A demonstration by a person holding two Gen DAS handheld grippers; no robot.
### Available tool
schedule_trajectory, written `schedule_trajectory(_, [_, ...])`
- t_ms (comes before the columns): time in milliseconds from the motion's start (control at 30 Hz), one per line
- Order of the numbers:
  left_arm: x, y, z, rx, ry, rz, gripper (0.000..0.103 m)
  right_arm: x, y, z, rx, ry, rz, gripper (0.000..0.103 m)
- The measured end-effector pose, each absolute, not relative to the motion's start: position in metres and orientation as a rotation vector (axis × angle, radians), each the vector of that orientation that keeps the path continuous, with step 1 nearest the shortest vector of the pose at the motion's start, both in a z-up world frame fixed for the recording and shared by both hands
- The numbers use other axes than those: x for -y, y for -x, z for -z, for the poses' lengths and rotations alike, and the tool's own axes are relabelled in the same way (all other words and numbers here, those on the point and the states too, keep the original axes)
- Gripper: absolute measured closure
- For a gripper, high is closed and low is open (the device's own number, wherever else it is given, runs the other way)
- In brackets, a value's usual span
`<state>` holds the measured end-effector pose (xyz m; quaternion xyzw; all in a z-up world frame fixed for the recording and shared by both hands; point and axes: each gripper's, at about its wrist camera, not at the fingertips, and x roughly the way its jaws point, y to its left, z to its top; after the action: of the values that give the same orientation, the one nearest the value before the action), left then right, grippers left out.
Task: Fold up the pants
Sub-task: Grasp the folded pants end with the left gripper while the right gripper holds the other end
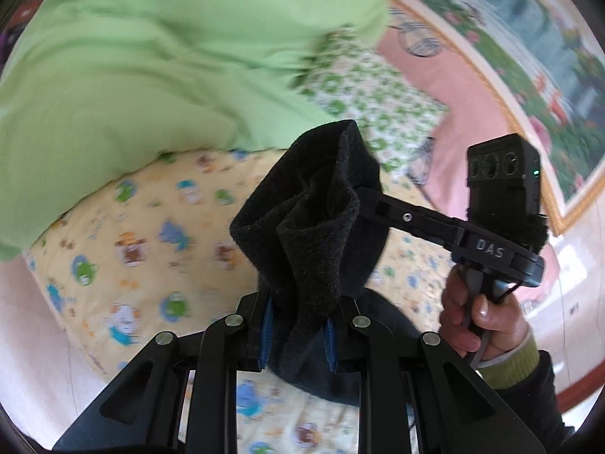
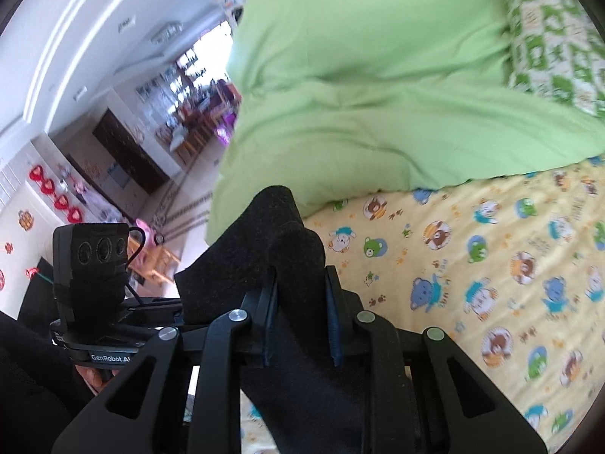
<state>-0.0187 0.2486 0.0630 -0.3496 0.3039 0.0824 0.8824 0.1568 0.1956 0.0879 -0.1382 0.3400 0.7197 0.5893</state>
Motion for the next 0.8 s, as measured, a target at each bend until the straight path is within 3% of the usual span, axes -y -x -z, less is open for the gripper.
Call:
schedule_trajectory(333, [-0.166,-0.005,-0.104,-0.612,0.610,-0.013,0.084,-0.084,-0.173,-0.115,-0.648,0.132,-1.640,0.081])
schedule_trajectory(800, [-0.068,-0.037,-0.114,-0.713,0.504,0.188,0.085,0.042,-0.207,-0.085,-0.630,-0.115,-1.555,0.082])
